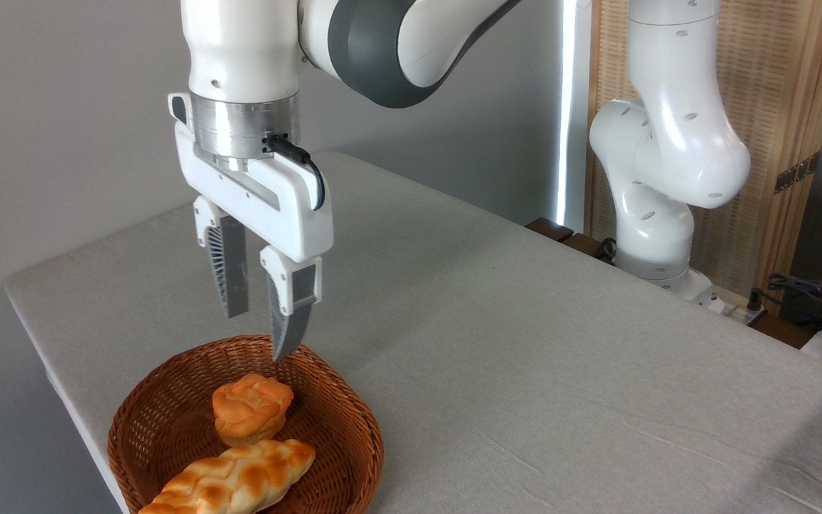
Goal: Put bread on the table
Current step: 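Lower the open gripper toward the round bun in the wicker basket, then descend around the round bun and close the gripper on it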
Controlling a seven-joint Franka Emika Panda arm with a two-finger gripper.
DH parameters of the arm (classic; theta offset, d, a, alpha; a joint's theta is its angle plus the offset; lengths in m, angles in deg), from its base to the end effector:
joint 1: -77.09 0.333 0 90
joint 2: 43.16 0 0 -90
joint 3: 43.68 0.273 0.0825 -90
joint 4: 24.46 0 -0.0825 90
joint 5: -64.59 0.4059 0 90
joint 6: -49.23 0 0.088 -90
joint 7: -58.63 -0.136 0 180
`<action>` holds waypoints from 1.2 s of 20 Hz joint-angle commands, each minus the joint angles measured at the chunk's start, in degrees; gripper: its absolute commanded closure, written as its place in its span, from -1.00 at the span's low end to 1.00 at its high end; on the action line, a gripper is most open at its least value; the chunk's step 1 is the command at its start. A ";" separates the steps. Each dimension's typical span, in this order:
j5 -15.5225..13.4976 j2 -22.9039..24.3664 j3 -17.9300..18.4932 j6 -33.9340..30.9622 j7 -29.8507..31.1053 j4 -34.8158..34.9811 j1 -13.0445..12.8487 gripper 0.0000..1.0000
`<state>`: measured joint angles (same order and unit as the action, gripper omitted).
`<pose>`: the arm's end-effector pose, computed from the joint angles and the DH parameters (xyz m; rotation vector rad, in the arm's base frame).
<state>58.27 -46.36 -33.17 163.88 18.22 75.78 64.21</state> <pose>0.6233 -0.0370 0.4716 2.9041 -1.0795 0.3368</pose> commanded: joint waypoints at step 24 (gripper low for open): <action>1.21 -5.50 -4.09 16.66 -2.04 7.51 -0.04 -1.00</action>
<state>58.06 -52.21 -37.34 179.98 17.33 82.84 64.15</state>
